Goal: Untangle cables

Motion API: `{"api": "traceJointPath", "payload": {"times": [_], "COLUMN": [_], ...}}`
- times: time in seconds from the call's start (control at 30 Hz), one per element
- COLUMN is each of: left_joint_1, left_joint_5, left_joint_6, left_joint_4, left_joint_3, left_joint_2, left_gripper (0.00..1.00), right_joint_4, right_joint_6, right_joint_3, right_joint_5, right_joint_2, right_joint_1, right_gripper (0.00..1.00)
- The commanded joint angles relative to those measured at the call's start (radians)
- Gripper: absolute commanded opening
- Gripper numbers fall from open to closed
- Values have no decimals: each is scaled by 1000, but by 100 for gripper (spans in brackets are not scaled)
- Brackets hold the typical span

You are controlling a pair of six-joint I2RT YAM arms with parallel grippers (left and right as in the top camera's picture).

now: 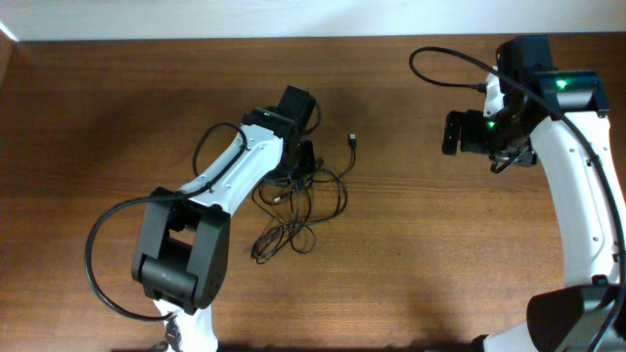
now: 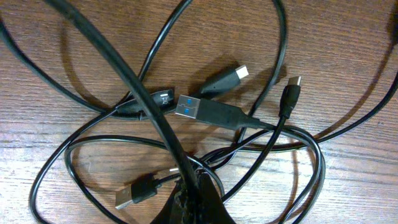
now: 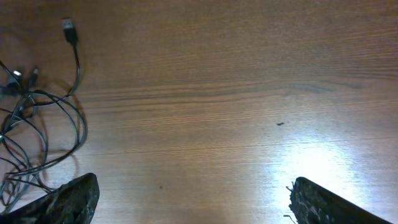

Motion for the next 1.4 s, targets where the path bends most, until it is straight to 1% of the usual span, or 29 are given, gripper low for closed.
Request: {"api": "traceJointPath", "payload": {"times": [0.0,0.03,0.13,0.27,0.33,0.4,0.47,0.57,0.67,0.7,0.77,0.8,0.83,0.9,0.97,1.0,1.07,1.13,1.17,1.2,1.27,1.33,1.37], "left_joint_1": [-2,-2,-2,-2,-2,-2,-2,-2,1,17,70,109,130,175,220,240,262,301,319,350,402,447,459], "left_joint_5": [8,51,163,267,267,267,263,264,265,276,375,443,479,551,656,724,797,861,870,875,874,864,852], "left_joint_6": [54,97,106,118,118,118,118,117,105,98,86,61,61,24,-14,-51,-87,-124,-125,-124,-103,-62,-51], "left_joint_4": [-28,-56,-76,-60,-7,24,27,34,64,64,80,90,100,120,154,196,251,285,289,286,258,199,180], "left_joint_3": [111,166,282,302,302,302,301,301,302,303,304,304,304,304,304,304,304,304,304,304,304,303,303], "left_joint_2": [-49,-92,-284,-505,-583,-594,-570,-541,-542,-545,-545,-545,-545,-545,-545,-545,-545,-545,-545,-545,-544,-544,-544], "left_gripper": [0,0,0,0,0,0,0,0,0,0,0,0,0,0,0,0,0,0,0,0,0,0,0], "right_joint_4": [24,36,70,134,180,218,253,286,306,315,343,371,385,429,479,521,534,534,534,533,511,450,426], "right_joint_6": [8,7,7,8,8,9,62,48,12,-4,-54,-62,-64,-64,-64,-60,-60,-61,-60,-60,-37,26,35], "right_joint_3": [6,5,5,4,4,4,4,4,4,4,4,4,4,4,4,4,4,4,4,4,4,4,4], "right_joint_5": [-101,-137,-240,-407,-560,-647,-653,-648,-635,-636,-675,-689,-690,-692,-720,-744,-743,-743,-743,-742,-708,-575,-523], "right_joint_2": [-3,-3,-3,-3,-3,-3,-3,13,77,95,122,129,132,138,140,140,140,140,140,140,140,140,140], "right_joint_1": [5,5,5,5,14,57,149,258,334,349,379,395,401,417,420,420,420,420,417,402,377,356,353], "right_gripper": [99,99,99,100,100,95,91,90,89,89,86,80,76,72,72,70,60,36,22,5,4,4,4]}}
